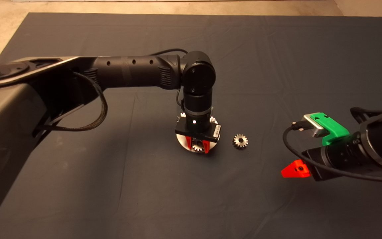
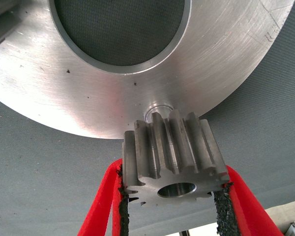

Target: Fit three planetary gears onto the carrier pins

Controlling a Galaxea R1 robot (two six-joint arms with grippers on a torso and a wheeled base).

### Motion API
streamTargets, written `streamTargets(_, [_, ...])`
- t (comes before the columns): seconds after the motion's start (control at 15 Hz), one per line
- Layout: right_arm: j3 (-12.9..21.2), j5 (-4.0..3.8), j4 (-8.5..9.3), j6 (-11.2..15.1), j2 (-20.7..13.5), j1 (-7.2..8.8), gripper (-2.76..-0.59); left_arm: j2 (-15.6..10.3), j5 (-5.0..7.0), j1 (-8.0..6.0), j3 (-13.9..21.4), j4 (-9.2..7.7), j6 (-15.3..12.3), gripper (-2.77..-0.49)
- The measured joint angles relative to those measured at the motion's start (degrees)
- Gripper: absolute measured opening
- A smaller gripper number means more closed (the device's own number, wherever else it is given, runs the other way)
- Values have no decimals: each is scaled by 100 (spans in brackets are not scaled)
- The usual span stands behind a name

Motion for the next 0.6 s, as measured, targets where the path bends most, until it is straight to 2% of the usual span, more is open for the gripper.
streamTargets(0.6, [0,-1,0,0,0,0,-61,13,5,2,-50,-24,63,-240])
